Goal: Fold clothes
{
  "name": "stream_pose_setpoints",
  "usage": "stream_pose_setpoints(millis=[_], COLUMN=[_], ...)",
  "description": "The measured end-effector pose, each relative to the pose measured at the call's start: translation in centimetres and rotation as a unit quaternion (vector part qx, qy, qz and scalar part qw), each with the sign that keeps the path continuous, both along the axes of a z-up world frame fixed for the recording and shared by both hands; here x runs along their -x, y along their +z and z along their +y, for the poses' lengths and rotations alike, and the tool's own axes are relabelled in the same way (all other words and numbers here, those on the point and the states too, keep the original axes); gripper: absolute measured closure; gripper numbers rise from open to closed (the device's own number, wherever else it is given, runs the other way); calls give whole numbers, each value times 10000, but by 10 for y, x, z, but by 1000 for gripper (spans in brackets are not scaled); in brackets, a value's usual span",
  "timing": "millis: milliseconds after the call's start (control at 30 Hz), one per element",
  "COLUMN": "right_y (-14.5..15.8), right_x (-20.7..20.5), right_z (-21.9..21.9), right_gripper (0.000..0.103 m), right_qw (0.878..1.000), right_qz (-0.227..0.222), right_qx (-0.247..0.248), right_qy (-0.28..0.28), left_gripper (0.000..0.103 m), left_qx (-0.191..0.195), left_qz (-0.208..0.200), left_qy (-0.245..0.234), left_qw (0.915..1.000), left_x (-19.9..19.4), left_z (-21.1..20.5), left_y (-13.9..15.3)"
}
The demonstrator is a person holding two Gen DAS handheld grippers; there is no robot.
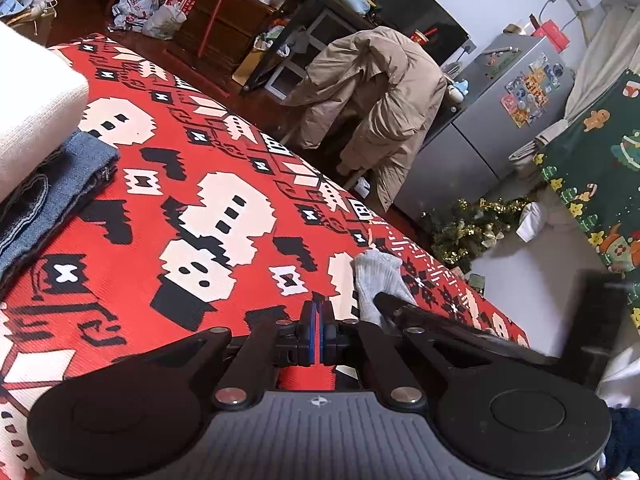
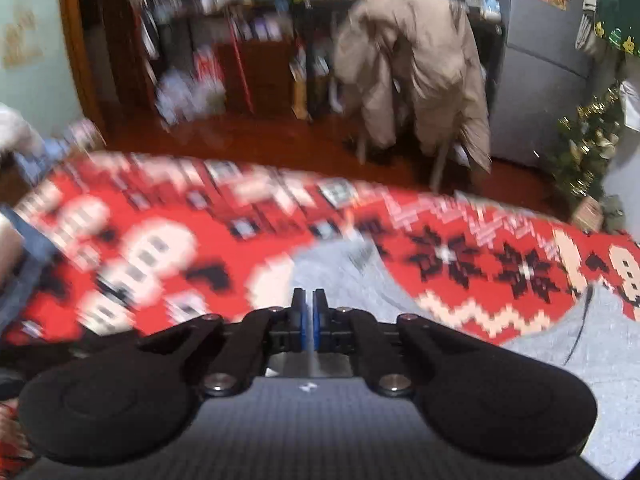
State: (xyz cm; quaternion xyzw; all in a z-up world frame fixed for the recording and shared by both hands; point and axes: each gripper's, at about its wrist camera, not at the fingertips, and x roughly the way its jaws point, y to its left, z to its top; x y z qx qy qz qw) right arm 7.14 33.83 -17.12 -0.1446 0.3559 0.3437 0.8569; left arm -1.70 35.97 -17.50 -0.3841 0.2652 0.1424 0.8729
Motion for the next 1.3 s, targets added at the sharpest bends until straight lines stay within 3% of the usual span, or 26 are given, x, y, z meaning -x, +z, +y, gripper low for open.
stream_pose_setpoints(millis=[100, 167, 233, 333, 367, 433, 533, 667, 767, 833, 867, 900, 1067, 1200, 1267, 1300], right_y=[3, 15, 24, 28, 29, 30, 28, 22, 15, 10, 8, 9, 25, 16, 8, 8], right_x=[-10, -5, 1, -1, -3, -12, -26, -36, -40, -42, -43, -41, -27, -40, -42, -41], right_z=[-7, -19, -32, -72, -93, -133, -185, -218, -206, -194, -190, -188, -189, -189, -186, -185], right_gripper=[102, 100, 97, 96, 92, 74, 68, 66, 53, 57, 68, 102, 100, 98, 88, 78], right_qw=[9989, 9982, 9985, 9979, 9968, 9928, 9848, 9809, 9842, 9860, 9863, 9859, 9807, 9824, 9837, 9828], right_qz=[256, 99, -142, -121, -79, -46, 77, 362, 403, 390, 366, 320, -314, 27, 40, -43], right_qx=[-367, -553, -464, -420, -449, -568, -669, -1003, -1031, -950, -899, -879, -832, -585, -349, -236], right_qy=[-169, -217, -232, -470, -652, -1054, -1603, -1628, -1384, -1315, -1338, -1389, -1743, -1774, -1763, -1832], left_gripper=[102, 102, 102, 102, 102, 102, 102, 102, 101, 101, 101, 101, 101, 101, 101, 101], left_qx=[16, 31, 66, 92, 98, 109, 110, 64, 61, 66, 69, 74, 91, 45, 10, -1], left_qz=[10, 36, 44, 23, 11, 2, 12, 6, 34, 63, 78, 95, 86, 83, 87, 89], left_qy=[-50, -79, -108, -136, -139, -158, -215, -277, -278, -266, -261, -259, -281, -332, -329, -322], left_qw=[10000, 10000, 9999, 9999, 9999, 9998, 9997, 9996, 9996, 9996, 9996, 9996, 9995, 9994, 9994, 9994], left_x=[-1, -3, -3, -3, -3, -4, -5, -7, -8, -8, -8, -8, -9, -9, -9, -9], left_z=[0, -1, -1, -1, -1, -2, -5, -9, -8, -7, -7, -6, -6, -9, -9, -9], left_y=[-1, -3, -4, -3, -3, -3, -3, -2, -3, -5, -6, -7, -8, -6, -5, -5])
